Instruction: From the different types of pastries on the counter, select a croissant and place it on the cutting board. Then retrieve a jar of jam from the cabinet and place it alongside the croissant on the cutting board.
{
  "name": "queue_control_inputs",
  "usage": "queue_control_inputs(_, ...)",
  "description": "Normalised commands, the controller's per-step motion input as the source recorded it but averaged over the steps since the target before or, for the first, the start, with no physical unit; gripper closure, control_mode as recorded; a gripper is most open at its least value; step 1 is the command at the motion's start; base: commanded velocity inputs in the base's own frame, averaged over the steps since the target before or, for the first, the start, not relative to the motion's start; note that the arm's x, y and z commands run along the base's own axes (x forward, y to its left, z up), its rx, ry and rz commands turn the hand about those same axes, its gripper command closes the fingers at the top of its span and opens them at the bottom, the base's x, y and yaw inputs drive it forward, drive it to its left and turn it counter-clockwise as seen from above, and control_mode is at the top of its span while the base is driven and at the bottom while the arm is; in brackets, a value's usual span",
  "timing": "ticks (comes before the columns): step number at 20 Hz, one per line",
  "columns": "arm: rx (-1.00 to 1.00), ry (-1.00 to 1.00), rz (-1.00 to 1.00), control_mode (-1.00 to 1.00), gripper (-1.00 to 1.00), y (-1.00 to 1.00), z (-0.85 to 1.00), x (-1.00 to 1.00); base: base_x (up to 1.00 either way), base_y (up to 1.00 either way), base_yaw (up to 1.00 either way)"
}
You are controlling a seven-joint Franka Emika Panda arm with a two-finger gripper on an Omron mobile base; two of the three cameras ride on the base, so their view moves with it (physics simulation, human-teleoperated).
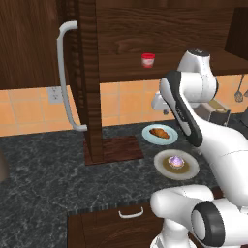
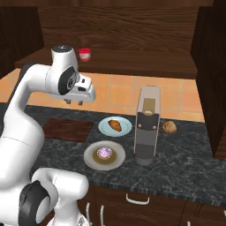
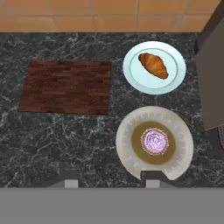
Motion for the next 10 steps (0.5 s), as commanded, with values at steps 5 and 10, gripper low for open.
queue_control_inputs(5, -0.04, 0.02, 0.0, -1.0, -1.0, -0.2, -0.6, -0.4, 0.0, 0.0, 0.0)
queue_control_inputs(10, -0.06, 0.08, 0.0, -1.0, -1.0, -0.02, -0.68, -0.05, 0.0, 0.0, 0.0)
